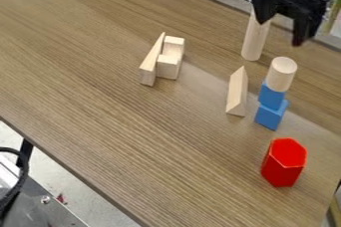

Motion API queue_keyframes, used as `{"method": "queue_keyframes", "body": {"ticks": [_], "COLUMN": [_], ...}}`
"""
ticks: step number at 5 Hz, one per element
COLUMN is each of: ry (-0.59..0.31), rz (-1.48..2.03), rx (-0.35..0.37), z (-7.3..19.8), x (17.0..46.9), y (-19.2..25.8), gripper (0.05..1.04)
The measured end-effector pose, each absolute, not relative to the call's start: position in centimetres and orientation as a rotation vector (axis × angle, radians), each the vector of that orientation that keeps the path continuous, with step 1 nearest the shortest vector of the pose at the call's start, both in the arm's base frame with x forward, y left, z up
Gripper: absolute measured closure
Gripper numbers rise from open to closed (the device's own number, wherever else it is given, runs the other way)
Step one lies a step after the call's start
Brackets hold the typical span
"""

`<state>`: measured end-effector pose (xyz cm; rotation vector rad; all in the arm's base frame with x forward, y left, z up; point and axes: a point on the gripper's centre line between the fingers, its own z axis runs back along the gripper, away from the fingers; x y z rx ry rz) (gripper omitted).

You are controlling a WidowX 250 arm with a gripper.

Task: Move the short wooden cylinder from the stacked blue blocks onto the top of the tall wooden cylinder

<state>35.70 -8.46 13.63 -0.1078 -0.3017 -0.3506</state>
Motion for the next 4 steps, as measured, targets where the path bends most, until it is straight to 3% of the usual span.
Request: {"method": "queue_keyframes", "body": {"ticks": [4], "ry": [-0.281], "rz": [-0.323], "rx": [-0.091], "z": [12.79], "x": [35.26], "y": [-8.56], "gripper": [0.084]}}
